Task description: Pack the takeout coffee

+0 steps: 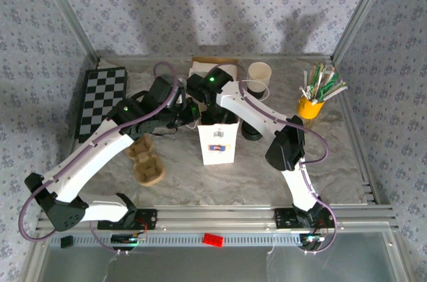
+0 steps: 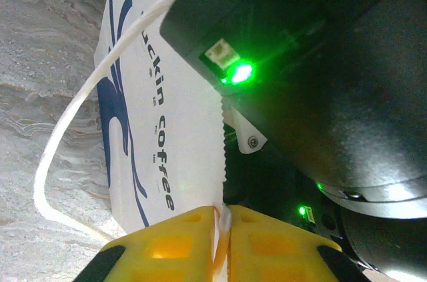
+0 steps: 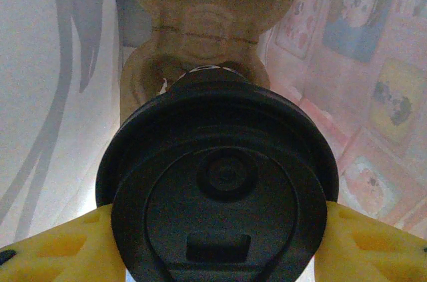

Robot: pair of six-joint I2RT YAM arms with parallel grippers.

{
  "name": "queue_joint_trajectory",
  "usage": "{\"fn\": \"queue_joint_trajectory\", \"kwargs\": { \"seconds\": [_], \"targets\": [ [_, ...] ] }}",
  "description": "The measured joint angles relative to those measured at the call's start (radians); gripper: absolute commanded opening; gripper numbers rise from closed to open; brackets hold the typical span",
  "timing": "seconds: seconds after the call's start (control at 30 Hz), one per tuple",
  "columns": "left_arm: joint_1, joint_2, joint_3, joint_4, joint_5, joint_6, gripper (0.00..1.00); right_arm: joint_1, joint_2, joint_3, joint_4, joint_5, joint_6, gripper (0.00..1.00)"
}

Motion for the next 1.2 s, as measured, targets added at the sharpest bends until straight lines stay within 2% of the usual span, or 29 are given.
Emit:
{"fn": "queue_joint_trajectory", "kwargs": {
  "seconds": [0.27, 0.7, 1.03, 1.2],
  "targets": [
    [-0.004, 0.002, 0.0, 0.003, 0.0, 0.01, 0.06, 0.0, 0.0, 0.0, 0.0, -0.006, -0.011, 0.54],
    [-0.006, 0.006, 0.0, 0.011, 0.0, 0.015, 0.06, 0.0, 0.0, 0.003, 0.0, -0.009, -0.019, 0.54],
    [-0.005, 0.006, 0.0, 0.01, 0.0, 0.019, 0.17, -0.002, 0.0, 0.0, 0.0, -0.008, -0.022, 0.54],
    [-0.005, 0.006, 0.0, 0.01, 0.0, 0.022, 0.18, -0.008, 0.0, -0.012, 0.001, -0.007, -0.022, 0.53]
  ]
}}
